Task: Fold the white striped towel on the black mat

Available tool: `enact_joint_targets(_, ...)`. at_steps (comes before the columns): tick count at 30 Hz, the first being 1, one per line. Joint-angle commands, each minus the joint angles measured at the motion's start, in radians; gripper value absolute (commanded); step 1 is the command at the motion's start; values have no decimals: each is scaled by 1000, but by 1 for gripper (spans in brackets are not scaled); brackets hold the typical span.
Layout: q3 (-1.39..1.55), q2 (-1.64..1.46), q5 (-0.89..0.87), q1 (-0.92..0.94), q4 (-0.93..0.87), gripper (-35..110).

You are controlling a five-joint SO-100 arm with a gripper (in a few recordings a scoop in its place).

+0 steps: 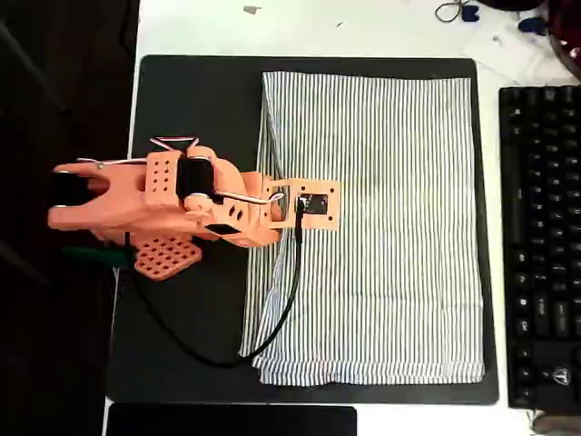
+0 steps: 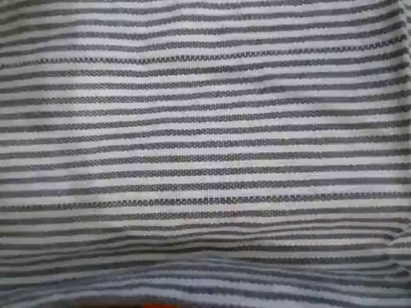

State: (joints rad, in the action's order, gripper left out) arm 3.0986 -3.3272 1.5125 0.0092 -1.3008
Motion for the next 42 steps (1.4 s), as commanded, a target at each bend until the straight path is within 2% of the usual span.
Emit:
enact_joint_targets(1,17,-6,35,-132,-14,3)
enact_joint_targets(35,17,-5,17,-143,-14,3)
enact_joint_targets(37,17,-6,-72,-120,-11,3)
enact_joint_targets(42,17,-6,-67,-104,-11,8)
